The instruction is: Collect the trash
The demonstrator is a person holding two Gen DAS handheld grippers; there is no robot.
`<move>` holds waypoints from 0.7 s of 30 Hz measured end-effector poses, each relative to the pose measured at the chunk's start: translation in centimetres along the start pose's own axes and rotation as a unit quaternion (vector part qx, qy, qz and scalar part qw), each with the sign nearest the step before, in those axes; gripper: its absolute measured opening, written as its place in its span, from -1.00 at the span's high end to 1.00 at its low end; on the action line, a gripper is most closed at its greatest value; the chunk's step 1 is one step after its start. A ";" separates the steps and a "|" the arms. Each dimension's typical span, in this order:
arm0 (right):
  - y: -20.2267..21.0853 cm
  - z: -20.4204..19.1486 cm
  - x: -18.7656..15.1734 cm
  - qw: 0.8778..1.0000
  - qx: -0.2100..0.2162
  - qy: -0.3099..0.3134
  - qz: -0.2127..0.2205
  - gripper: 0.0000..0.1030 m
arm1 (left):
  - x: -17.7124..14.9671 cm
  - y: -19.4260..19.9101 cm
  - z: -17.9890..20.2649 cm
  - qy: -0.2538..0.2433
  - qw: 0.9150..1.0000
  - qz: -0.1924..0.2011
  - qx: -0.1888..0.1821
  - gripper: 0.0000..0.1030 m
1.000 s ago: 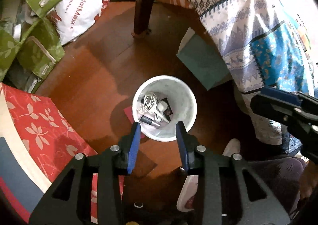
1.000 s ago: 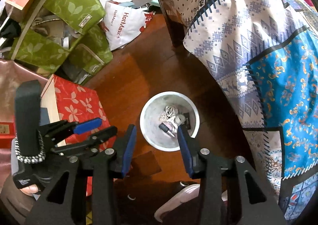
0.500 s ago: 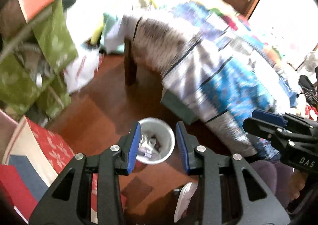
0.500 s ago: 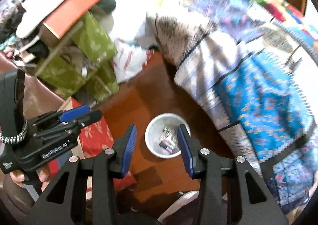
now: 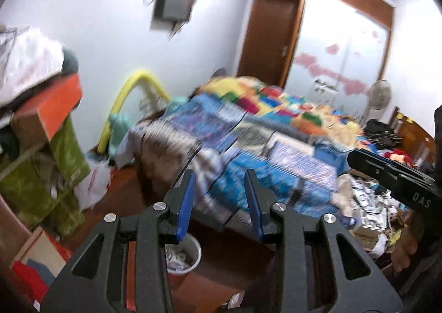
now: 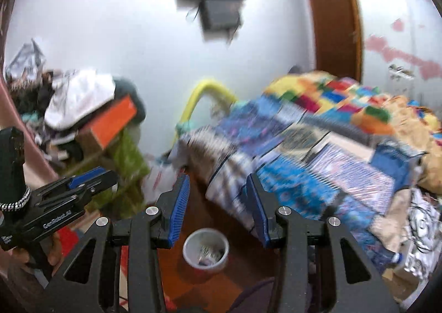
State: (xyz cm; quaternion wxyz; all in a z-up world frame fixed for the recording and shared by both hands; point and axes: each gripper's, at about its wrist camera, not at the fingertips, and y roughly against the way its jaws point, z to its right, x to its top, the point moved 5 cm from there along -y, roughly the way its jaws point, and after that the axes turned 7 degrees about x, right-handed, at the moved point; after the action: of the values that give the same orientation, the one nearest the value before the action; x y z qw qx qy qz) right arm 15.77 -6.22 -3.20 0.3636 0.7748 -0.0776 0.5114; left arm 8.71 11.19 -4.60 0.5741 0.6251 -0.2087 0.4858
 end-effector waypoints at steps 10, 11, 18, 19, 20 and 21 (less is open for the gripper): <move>8.2 -1.1 -0.9 0.989 -0.114 -0.004 0.092 0.04 | 0.0 8.0 3.3 -0.029 0.995 0.078 -0.050 0.00; 8.6 -1.3 -1.1 0.988 -0.122 -0.004 0.096 -0.16 | -0.2 8.6 3.5 -0.035 0.995 0.083 -0.052 -0.05; 10.7 -2.2 -2.6 0.975 -0.179 -0.010 0.128 -0.98 | -1.7 10.0 3.7 -0.048 0.993 0.092 -0.048 -0.83; 10.7 -2.3 -2.7 0.974 -0.184 -0.012 0.131 -0.99 | -1.8 10.0 3.8 -0.054 0.993 0.093 -0.044 -0.83; 10.7 -2.3 -2.8 0.973 -0.188 -0.014 0.131 -0.99 | -2.0 10.0 3.8 -0.056 0.993 0.092 -0.043 -0.83; 10.9 -2.3 -3.1 0.973 -0.192 -0.015 0.130 -0.99 | -2.1 9.8 3.8 -0.056 0.993 0.088 -0.044 -0.83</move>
State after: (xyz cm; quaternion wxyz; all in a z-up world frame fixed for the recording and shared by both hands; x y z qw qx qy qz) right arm 7.33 -13.41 -0.09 0.4346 0.6812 -0.2797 0.5185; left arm 1.15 4.57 -0.82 0.5433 0.6046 -0.3166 0.4889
